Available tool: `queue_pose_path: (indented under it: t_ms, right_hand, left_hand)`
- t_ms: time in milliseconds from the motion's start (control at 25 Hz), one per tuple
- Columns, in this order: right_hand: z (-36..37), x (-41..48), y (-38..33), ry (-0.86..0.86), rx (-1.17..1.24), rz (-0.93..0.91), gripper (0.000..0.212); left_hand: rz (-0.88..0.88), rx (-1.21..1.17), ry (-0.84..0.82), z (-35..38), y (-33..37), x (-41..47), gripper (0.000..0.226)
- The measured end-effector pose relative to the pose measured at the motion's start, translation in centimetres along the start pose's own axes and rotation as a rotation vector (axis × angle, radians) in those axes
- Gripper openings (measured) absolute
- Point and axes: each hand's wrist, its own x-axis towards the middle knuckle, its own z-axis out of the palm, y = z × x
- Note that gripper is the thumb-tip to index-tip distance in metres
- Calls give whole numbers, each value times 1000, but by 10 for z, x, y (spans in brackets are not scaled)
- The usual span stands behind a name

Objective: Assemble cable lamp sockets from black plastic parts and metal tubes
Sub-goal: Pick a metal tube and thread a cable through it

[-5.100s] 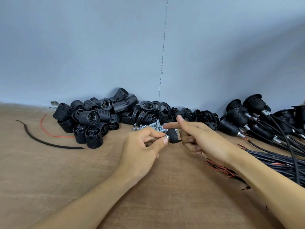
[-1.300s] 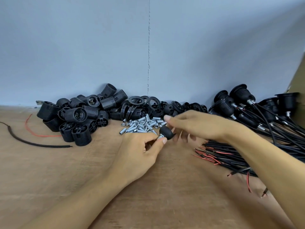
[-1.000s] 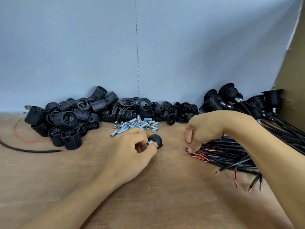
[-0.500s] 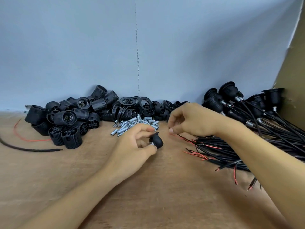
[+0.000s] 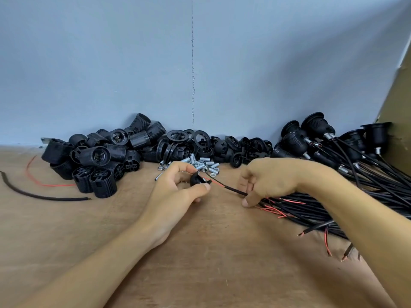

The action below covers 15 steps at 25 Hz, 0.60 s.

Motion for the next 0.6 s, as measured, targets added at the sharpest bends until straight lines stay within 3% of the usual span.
queue_pose_path:
  t_ms: [80,280,600]
  right_hand:
    - [7,5,-1,100,27,-17,22]
    - [19,14,-8,495,442,-235,8]
    - [13,3,-44,833,1242,-578,7]
  left_hand:
    - [4,2,28,1,-1,1,30]
    - [1,-19,15,3,0,0,36]
    - [90,261,-220,0,1,-6,32]
